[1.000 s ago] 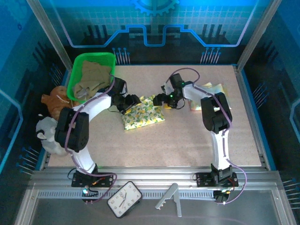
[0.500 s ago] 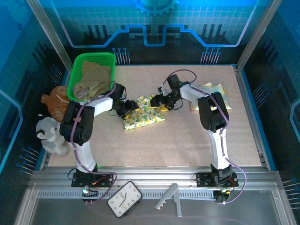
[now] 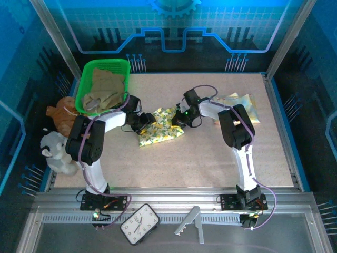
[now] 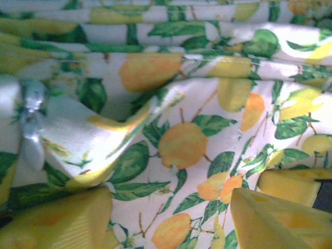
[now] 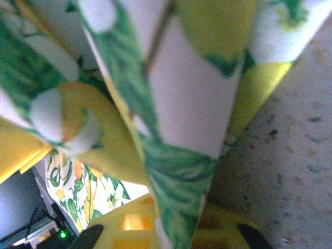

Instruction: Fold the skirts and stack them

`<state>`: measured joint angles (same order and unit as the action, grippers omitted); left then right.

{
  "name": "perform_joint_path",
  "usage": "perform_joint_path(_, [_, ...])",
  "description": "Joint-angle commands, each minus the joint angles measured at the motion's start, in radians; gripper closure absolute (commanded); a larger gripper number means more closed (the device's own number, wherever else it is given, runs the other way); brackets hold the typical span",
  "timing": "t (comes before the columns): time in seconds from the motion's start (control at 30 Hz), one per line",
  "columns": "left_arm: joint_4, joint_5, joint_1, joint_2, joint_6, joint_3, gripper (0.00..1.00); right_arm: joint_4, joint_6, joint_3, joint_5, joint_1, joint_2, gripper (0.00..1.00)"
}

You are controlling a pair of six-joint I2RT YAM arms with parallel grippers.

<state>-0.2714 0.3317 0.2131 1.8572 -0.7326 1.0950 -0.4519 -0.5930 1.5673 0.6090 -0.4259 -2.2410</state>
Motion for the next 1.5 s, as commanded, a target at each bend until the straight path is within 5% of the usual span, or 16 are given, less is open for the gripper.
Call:
perform_joint_path(0.0, [-0.099, -0.011, -0.016, -0.014, 0.008, -0.063, 0.29, 0.024, 0.003, -0.028, 0.008, 0.005, 0.038, 1.00])
perform_joint_path(0.3, [-0.132, -0.047, -0.133, -0.175, 0.046, -0.087, 0.01, -0.343, 0.346, 0.059, -0.237, 0.100, 0.159, 1.00])
perform_joint_path(0.77, [-0.154, -0.051, -0.138, -0.236, 0.022, -0.065, 0.01, -0.793, 0.633, 0.486, -0.560, 0.260, 0.085, 1.00])
perform_joint_path(1.1, [-0.157, -0.048, -0.138, -0.222, 0.005, -0.058, 0.01, -0.929, 0.662, 0.739, -0.582, 0.282, 0.049, 1.00])
perform_joint_path(1.47, [-0.157, -0.046, -0.138, -0.210, 0.006, -0.057, 0.01, -1.064, 0.731, 0.949, -0.468, 0.345, -0.002, 1.00])
